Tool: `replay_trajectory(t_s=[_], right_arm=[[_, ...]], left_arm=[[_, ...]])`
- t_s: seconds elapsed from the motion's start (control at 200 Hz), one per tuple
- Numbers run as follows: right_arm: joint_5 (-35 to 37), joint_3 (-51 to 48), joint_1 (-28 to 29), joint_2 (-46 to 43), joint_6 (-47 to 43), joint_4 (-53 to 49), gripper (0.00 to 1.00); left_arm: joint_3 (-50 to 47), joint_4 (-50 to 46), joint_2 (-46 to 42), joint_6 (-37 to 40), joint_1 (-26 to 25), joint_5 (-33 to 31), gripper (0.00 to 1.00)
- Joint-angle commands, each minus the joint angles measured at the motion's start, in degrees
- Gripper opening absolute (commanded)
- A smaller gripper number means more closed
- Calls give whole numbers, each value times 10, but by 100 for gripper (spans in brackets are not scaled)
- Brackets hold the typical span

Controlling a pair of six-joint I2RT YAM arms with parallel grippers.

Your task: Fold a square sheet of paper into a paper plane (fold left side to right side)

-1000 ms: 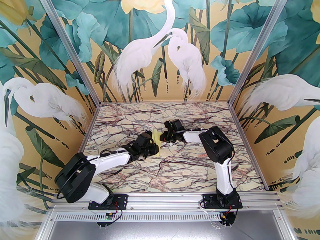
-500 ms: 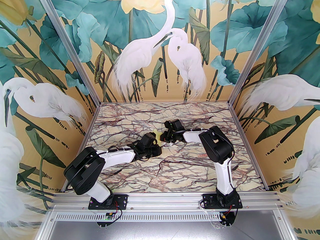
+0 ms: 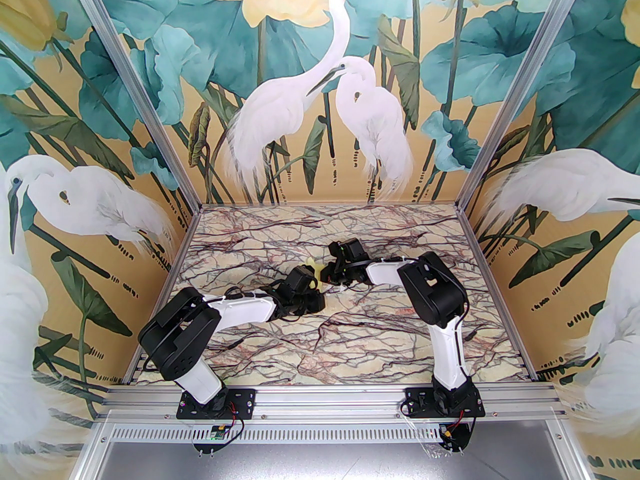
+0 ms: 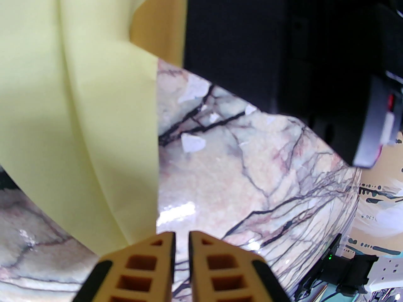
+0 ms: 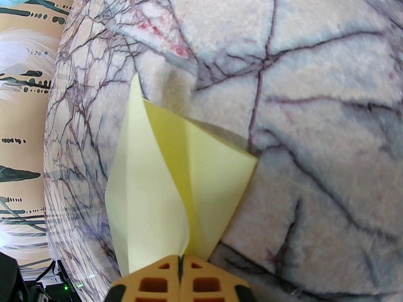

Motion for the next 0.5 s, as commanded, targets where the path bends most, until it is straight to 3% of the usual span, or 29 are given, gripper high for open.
replay_trajectory(t_s=[0.0,0.49], right_arm=[[10,-2,0,20,-3,-6,0],[11,-2,-1,20,-2,-6,0]], left_arm=[[-9,-6,10,8,-2,-14,16],[-26,10,22,3,-1,-11,16]])
